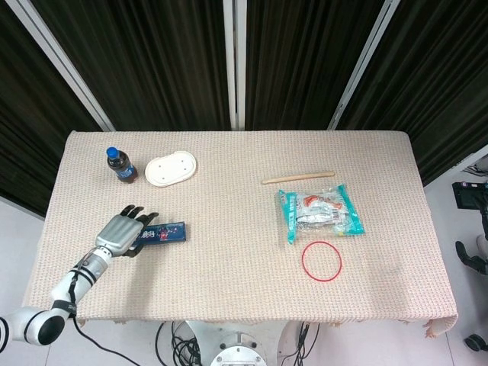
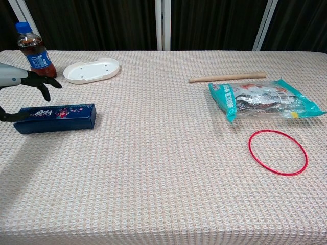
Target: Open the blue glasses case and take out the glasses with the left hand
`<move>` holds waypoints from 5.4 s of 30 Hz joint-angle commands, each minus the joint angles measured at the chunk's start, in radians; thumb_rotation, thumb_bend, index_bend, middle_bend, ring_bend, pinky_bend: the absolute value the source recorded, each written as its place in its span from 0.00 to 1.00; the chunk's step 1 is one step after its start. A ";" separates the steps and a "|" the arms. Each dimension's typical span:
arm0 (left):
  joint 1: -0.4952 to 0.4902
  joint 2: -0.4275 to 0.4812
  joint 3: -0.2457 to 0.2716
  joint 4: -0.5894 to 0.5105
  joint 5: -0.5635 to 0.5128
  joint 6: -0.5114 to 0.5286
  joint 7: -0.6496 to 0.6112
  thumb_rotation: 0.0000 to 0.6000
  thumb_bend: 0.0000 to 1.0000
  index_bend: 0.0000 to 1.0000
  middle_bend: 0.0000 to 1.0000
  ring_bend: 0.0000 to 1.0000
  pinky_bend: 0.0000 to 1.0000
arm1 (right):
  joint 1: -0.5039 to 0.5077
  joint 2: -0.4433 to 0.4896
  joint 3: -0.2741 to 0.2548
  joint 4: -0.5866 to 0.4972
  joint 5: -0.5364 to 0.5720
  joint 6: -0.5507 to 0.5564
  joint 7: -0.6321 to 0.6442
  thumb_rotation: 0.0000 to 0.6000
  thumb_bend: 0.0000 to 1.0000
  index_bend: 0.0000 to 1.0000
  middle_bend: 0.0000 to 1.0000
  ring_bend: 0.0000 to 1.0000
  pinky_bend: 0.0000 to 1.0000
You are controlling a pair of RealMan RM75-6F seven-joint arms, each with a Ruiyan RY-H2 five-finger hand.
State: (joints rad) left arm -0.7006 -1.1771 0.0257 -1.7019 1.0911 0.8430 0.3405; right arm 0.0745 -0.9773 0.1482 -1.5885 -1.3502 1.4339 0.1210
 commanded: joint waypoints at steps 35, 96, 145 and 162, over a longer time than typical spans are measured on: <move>0.025 -0.105 -0.014 0.074 -0.096 0.032 0.087 1.00 0.40 0.16 0.17 0.00 0.09 | 0.000 0.012 0.002 -0.004 0.013 -0.014 0.004 1.00 0.30 0.00 0.00 0.00 0.00; -0.023 -0.329 -0.160 0.372 -0.031 0.047 -0.096 1.00 0.35 0.01 0.00 0.00 0.10 | 0.009 -0.002 -0.001 0.028 0.046 -0.060 0.008 1.00 0.30 0.00 0.00 0.00 0.00; -0.047 -0.404 -0.209 0.205 -0.089 0.215 0.088 1.00 0.15 0.05 0.10 0.00 0.11 | 0.018 -0.021 0.002 0.072 0.060 -0.098 0.044 1.00 0.31 0.00 0.00 0.00 0.00; -0.034 -0.479 -0.179 0.262 -0.090 0.204 0.103 1.00 0.10 0.05 0.09 0.00 0.10 | 0.015 -0.020 -0.001 0.073 0.056 -0.094 0.053 1.00 0.31 0.00 0.00 0.00 0.00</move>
State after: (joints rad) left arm -0.7351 -1.6563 -0.1545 -1.4394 1.0009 1.0481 0.4437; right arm 0.0898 -0.9969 0.1474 -1.5169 -1.2952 1.3402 0.1729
